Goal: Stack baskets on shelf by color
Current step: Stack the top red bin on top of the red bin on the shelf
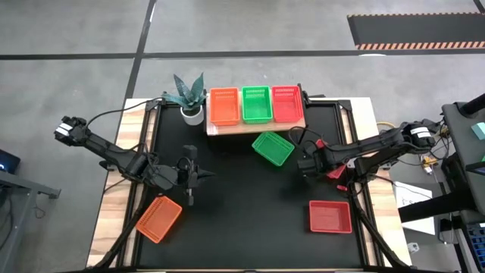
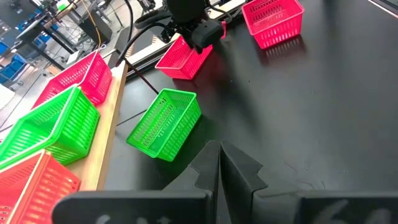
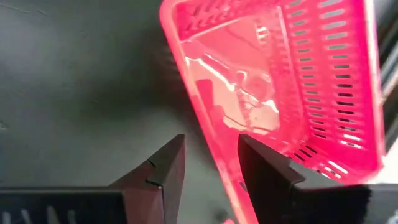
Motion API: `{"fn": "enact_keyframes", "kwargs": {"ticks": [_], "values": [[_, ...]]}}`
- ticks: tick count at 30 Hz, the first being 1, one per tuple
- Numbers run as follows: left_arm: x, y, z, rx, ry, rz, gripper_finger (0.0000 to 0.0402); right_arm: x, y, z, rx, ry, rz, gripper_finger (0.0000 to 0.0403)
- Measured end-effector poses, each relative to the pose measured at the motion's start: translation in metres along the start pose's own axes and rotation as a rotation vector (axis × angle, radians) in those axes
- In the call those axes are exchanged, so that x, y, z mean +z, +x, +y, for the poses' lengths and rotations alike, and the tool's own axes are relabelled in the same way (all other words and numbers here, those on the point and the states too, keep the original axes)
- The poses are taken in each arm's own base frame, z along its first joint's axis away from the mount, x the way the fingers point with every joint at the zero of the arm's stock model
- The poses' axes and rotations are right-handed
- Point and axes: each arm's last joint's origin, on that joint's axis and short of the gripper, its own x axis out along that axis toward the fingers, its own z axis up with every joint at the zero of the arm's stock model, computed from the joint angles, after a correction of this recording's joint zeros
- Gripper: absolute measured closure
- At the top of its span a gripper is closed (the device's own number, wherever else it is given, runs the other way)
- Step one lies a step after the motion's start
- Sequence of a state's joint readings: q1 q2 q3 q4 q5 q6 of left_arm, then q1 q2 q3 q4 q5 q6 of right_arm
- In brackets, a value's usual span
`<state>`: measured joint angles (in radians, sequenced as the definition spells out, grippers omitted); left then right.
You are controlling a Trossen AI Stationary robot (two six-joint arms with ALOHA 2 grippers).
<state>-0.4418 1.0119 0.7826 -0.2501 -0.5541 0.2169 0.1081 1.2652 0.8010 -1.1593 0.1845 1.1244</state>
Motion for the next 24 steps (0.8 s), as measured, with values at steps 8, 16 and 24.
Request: {"fn": "enact_keyframes", "kwargs": {"ticks": [8, 16, 24], "values": [[0.0, 0.0, 0.0, 0.0, 0.001, 0.001, 0.0402, 0.003, 0.003, 0.009, 0.097, 0.002, -0.046, 0.0284], [0.0, 0.0, 0.0, 0.0, 0.001, 0.001, 0.0402, 0.015, -0.004, 0.031, 0.328, -0.026, -0.165, 0.0318], [0.0, 0.0, 0.0, 0.0, 0.0, 0.001, 0.0402, 0.025, -0.02, 0.045, 0.469, -0.129, -0.28, 0.0332]]}}
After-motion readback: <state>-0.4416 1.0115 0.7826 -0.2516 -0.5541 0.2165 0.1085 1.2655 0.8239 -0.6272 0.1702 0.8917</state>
